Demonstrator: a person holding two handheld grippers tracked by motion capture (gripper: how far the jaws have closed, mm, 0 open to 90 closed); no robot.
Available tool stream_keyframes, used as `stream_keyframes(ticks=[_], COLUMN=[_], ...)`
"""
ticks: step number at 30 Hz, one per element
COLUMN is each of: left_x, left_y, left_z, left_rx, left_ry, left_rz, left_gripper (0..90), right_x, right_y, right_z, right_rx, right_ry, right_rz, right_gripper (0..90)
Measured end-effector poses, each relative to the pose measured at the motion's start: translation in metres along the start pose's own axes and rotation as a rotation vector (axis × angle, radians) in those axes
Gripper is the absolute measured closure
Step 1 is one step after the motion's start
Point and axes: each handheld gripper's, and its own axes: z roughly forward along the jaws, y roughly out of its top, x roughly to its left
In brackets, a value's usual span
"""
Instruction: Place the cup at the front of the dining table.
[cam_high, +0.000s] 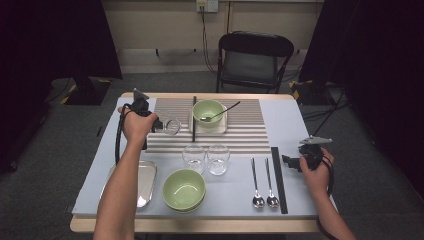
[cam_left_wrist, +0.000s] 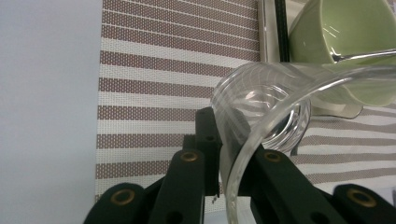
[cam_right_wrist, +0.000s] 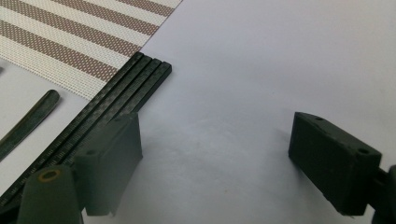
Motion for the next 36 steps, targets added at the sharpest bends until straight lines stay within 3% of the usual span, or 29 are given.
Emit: stream_keyframes(ticks=[36], left_x=[0.000], left_y=[0.004], left_z=[0.020], left_rx=[-0.002], left_ry=[0.029], left_rz=[-0.001], left_gripper=[85.7], right_x=[0.000], right_y=[0.000], right_z=[0.000], right_rx=[0.000], right_ry=[-0.001], right_rz=[0.000], right_gripper=[16.2])
